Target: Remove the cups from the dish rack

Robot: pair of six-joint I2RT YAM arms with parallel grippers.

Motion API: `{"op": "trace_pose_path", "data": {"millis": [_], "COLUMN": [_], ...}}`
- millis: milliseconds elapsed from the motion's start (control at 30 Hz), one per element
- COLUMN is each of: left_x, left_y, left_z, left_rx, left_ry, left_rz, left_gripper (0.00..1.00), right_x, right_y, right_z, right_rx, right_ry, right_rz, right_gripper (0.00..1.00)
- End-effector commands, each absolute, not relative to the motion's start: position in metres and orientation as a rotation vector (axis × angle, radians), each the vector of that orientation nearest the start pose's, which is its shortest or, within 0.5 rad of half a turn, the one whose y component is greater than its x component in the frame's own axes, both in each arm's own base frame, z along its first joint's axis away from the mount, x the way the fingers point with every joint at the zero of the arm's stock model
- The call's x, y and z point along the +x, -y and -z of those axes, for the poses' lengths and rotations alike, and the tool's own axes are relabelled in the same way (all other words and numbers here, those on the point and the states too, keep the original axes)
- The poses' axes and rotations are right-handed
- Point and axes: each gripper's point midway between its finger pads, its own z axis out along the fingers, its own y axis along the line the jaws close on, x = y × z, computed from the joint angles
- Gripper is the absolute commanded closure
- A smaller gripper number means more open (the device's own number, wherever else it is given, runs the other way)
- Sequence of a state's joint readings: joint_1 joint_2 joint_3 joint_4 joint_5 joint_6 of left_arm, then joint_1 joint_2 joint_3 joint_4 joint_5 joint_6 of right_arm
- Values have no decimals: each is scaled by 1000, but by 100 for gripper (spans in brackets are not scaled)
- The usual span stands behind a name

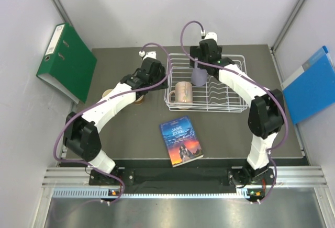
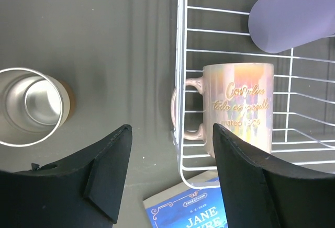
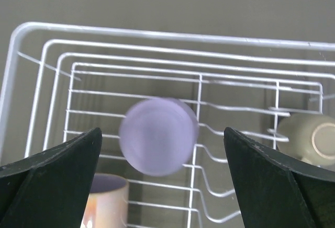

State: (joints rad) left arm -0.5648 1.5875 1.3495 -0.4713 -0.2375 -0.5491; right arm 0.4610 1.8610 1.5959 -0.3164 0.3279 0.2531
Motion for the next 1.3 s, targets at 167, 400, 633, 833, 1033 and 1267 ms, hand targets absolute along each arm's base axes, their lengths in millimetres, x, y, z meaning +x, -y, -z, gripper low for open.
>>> {"op": "trace_pose_path", "data": {"millis": [167, 400, 633, 833, 1033, 1267], "left_x": [384, 385, 386, 386, 385, 389], "left_y": [216, 215, 215, 213, 214, 208], "left_z": [-203, -197, -197, -198, -199, -216], "left_rx": [-98, -86, -76, -88, -99, -122], "left_ry": [-2219, -2229, -2227, -2221, -2219, -2175], "left_rz": [320, 302, 301, 295, 307, 290], "left_gripper": [32, 32, 32, 32, 32, 32], "right_x": [521, 525, 523, 516, 510, 499], "right_y": [-210, -213, -214, -212, -209, -215], "right_z": [-193, -169, -166, -167, -185, -248], "right_rx": [-32, -20, -12, -3, 3, 1], "right_ry": [-2092, -2138, -2151, -2157, -2131, -2032], "right_rz": [-38, -33, -36, -45, -59, -158], "right_gripper": [0, 1, 13, 56, 100, 100]}}
